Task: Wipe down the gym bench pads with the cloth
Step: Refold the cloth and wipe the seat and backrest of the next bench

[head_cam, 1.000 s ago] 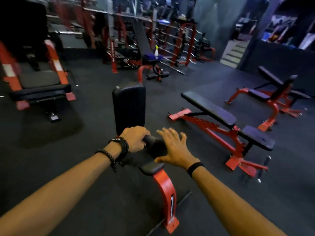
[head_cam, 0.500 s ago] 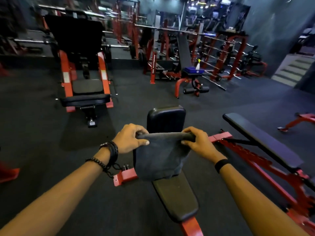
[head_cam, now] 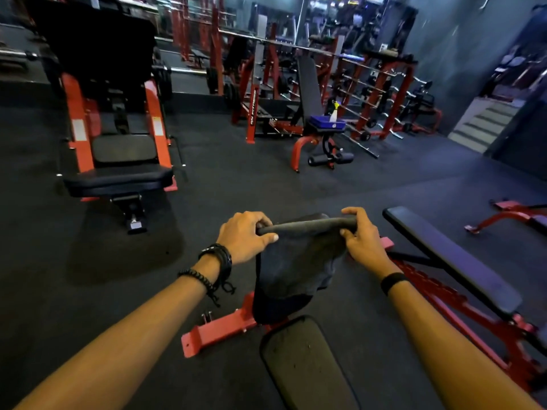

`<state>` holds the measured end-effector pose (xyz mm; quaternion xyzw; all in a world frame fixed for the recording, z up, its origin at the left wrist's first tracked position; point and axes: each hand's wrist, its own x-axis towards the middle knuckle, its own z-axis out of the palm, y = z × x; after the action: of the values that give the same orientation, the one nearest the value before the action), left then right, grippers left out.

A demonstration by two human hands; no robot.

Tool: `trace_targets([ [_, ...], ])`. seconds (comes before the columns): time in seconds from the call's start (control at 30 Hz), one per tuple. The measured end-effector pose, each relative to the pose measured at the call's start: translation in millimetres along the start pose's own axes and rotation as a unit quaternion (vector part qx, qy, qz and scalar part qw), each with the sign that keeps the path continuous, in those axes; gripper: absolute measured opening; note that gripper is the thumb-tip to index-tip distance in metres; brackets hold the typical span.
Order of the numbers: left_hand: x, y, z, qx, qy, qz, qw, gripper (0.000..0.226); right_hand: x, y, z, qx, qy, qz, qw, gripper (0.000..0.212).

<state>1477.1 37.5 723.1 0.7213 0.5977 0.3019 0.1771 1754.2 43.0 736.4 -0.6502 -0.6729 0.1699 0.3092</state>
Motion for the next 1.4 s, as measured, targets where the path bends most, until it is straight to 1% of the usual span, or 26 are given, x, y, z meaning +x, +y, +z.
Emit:
trace_targets([
  [0.1, 29, -2, 12, -0.028, -0.014, -0.018, 0.999, 0.027, 42, -1, 1, -0.118, 0.037, -0.006, 0.992, 0.040],
  [0.2, 60, -7, 28, -0.034, -0.031, -0.047, 0.998, 0.027, 88, -7, 10, -0.155, 0.048, -0.013, 0.987, 0.043],
  [0.3, 89, -17, 50, -0.027, -0.030, -0.076, 0.996, 0.030, 133, -4, 36, -0.134, 0.047, -0.010, 0.990, 0.044],
  [0.37, 99, -27, 65, -0.033, -0.033, -0.098, 0.994, 0.039, 147, 1, 62, -0.075, 0.033, -0.005, 0.997, 0.039],
  [0.4, 102, -33, 71, -0.036, -0.031, -0.105, 0.993, 0.046, 147, 5, 76, -0.037, 0.021, -0.013, 0.999, 0.040],
  [0.43, 102, -39, 76, -0.039, -0.024, -0.108, 0.993, 0.052, 142, 9, 91, -0.011, -0.001, -0.029, 1.000, 0.045],
  [0.47, 101, -46, 79, -0.039, -0.011, -0.104, 0.994, 0.057, 134, 15, 108, -0.017, -0.027, -0.057, 0.998, 0.049],
  [0.5, 99, -53, 83, -0.034, 0.008, -0.096, 0.995, 0.061, 123, 19, 124, -0.068, -0.048, -0.106, 0.991, 0.052],
  [0.57, 92, -64, 87, -0.026, 0.050, -0.091, 0.994, 0.069, 103, 25, 150, -0.198, -0.066, -0.201, 0.957, 0.061],
  [0.6, 90, -68, 90, -0.023, 0.066, -0.090, 0.993, 0.074, 99, 28, 155, -0.230, -0.069, -0.229, 0.943, 0.066],
  [0.63, 90, -71, 94, -0.020, 0.073, -0.086, 0.993, 0.077, 103, 32, 155, -0.238, -0.066, -0.261, 0.933, 0.067],
  [0.67, 90, -71, 97, -0.018, 0.069, -0.082, 0.994, 0.079, 112, 38, 152, -0.232, -0.062, -0.292, 0.926, 0.063],
  [0.7, 91, -71, 100, -0.015, 0.060, -0.077, 0.995, 0.080, 125, 46, 146, -0.219, -0.055, -0.304, 0.926, 0.057],
  [0.73, 92, -69, 102, -0.014, 0.047, -0.073, 0.996, 0.080, 141, 56, 136, -0.201, -0.040, -0.289, 0.935, 0.051],
  [0.8, 97, -67, 105, -0.019, 0.034, -0.069, 0.997, 0.079, 172, 74, 113, -0.150, -0.003, -0.195, 0.969, 0.047],
  [0.83, 100, -68, 105, -0.026, 0.034, -0.071, 0.997, 0.078, 178, 75, 107, -0.153, 0.008, -0.153, 0.976, 0.048],
  [0.87, 104, -70, 105, -0.034, 0.038, -0.076, 0.996, 0.077, 177, 70, 110, -0.188, 0.016, -0.132, 0.973, 0.048],
  [0.93, 112, -76, 105, -0.053, 0.046, -0.090, 0.994, 0.075, 160, 44, 132, -0.248, 0.007, -0.151, 0.957, 0.044],
  [1.0, 122, -82, 107, -0.069, 0.048, -0.091, 0.992, 0.072, 139, 26, 157, -0.221, -0.031, -0.222, 0.949, 0.040],
  [1.07, 132, -83, 110, -0.083, 0.037, -0.084, 0.992, 0.071, 143, 34, 157, -0.191, -0.055, -0.263, 0.944, 0.042],
  [1.1, 136, -82, 110, -0.091, 0.030, -0.078, 0.992, 0.071, 155, 47, 150, -0.176, -0.046, -0.255, 0.950, 0.040],
  [1.13, 140, -82, 108, -0.093, 0.024, -0.069, 0.993, 0.071, 168, 61, 137, -0.164, -0.037, -0.223, 0.960, 0.039],
  [1.2, 146, -85, 106, -0.082, 0.015, -0.050, 0.995, 0.068, 191, 81, 112, -0.147, -0.003, -0.117, 0.982, 0.041],
  [1.23, 147, -87, 106, -0.075, 0.011, -0.045, 0.996, 0.065, 195, 81, 109, -0.168, 0.004, -0.084, 0.982, 0.042],
  [1.3, 145, -91, 107, -0.075, -0.006, -0.044, 0.996, 0.058, 179, 57, 128, -0.253, -0.012, -0.103, 0.962, 0.044],
  [1.4, 149, -96, 107, -0.085, -0.032, -0.032, 0.995, 0.059, 136, 19, 163, -0.202, -0.044, -0.203, 0.957, 0.037],
])
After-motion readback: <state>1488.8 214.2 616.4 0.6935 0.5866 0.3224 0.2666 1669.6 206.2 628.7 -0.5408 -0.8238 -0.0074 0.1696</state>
